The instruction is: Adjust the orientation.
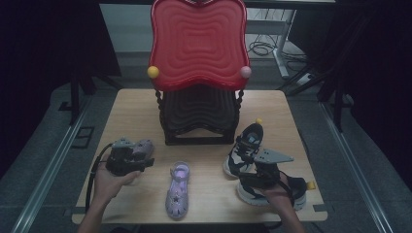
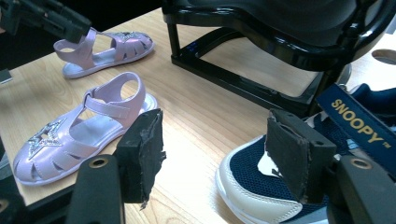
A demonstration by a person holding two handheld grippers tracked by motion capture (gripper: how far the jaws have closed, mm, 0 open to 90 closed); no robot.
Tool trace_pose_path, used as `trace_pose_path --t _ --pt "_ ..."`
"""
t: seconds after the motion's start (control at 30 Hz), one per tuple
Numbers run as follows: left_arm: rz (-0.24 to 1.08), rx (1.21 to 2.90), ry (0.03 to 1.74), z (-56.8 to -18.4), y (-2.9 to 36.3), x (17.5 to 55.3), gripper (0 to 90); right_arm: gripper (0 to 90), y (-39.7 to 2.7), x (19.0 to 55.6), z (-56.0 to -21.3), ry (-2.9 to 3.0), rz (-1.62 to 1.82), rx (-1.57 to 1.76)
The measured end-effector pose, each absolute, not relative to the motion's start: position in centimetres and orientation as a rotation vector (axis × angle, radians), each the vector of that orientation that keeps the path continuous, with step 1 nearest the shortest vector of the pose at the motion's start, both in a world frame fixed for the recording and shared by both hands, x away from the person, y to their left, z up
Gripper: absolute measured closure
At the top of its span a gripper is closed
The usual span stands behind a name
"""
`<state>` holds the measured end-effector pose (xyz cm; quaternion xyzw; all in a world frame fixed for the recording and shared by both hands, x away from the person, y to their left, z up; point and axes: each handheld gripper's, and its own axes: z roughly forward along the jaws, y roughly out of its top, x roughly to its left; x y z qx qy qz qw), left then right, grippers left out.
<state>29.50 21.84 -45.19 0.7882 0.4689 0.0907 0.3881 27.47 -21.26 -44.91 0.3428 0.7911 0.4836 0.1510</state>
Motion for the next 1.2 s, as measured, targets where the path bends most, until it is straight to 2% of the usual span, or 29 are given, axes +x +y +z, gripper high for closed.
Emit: trace_pose_path --t 0.2,0.6,0.77,0.8,0.87,0.9,0.93,0.97,1.1,1.2 --pt "0.257 1.98 1.185 -44.9 21.5 29.5 45.6 37.7 -20.8 27.3 -45.0 2.293 1.393 0.961" --pt "0.209 1.959 1.169 -46.1 21.8 28.3 42.7 44.6 -19.1 26.7 -45.4 2.355 1.401 0.913" --pt "0.203 1.965 1.161 -46.3 22.0 27.9 42.6 57.4 -18.2 26.3 -45.8 2.402 1.389 0.864" --pt "0.201 1.962 1.163 -46.3 22.0 27.8 42.4 64.2 -18.0 26.1 -46.0 2.423 1.39 0.841" --pt "0.201 1.959 1.163 -46.3 22.0 27.8 42.3 67.5 -17.9 26.1 -46.0 2.43 1.391 0.833" --pt "0.202 1.958 1.162 -46.3 22.0 27.7 42.1 75.2 -17.5 25.8 -46.0 2.456 1.404 0.807" --pt "0.202 1.958 1.162 -46.3 22.0 27.7 42.1 75.2 -17.5 25.8 -46.0 2.456 1.404 0.807" --pt "0.203 1.954 1.166 -46.3 22.2 27.7 42.0 81.1 -17.0 25.7 -46.2 2.473 1.418 0.794" --pt "0.201 1.942 1.176 -46.3 22.7 27.7 41.8 87.2 -15.3 25.3 -46.6 2.528 1.429 0.765" --pt "0.201 1.933 1.18 -46.3 22.9 27.7 41.8 88.3 -14.2 25.2 -46.9 2.55 1.45 0.755"
